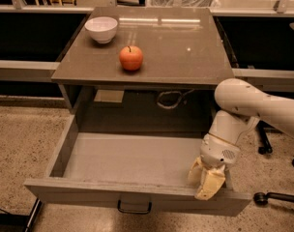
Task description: Open top drawer
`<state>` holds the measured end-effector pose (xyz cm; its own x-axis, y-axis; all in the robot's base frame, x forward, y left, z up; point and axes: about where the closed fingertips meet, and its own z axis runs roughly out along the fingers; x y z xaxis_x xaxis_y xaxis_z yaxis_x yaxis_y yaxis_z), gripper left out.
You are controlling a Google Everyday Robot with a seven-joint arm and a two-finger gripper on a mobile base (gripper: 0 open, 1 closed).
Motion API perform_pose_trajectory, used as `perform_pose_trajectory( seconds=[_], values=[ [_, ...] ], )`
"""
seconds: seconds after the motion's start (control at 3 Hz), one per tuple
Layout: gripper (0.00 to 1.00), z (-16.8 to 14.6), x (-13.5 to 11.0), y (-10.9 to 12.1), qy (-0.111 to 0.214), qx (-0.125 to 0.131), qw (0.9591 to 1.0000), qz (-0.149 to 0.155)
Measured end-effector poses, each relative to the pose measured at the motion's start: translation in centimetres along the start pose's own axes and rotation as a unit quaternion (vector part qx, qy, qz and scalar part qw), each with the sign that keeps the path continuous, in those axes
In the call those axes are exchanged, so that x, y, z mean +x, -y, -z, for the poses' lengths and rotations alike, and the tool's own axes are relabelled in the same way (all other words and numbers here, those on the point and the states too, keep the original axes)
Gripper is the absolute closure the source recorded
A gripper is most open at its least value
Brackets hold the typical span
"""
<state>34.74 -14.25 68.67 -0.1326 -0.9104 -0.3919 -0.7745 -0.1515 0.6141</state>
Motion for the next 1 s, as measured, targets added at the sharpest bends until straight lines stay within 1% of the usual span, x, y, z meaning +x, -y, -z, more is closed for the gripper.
perform_pose_trajectory(
  seconds=[0.33, 0.67, 1.0],
  values=[
    [0.75, -0.5, -0.6, -1.5, 0.001, -0.016, 0.9998, 0.007],
    [0.67, -0.2, -1.5, -2.7, 0.001, -0.014, 0.9998, 0.016],
    [0.53, 2.1, -2.0, -2.6, -0.011, 0.025, 0.9994, 0.022]
  ],
)
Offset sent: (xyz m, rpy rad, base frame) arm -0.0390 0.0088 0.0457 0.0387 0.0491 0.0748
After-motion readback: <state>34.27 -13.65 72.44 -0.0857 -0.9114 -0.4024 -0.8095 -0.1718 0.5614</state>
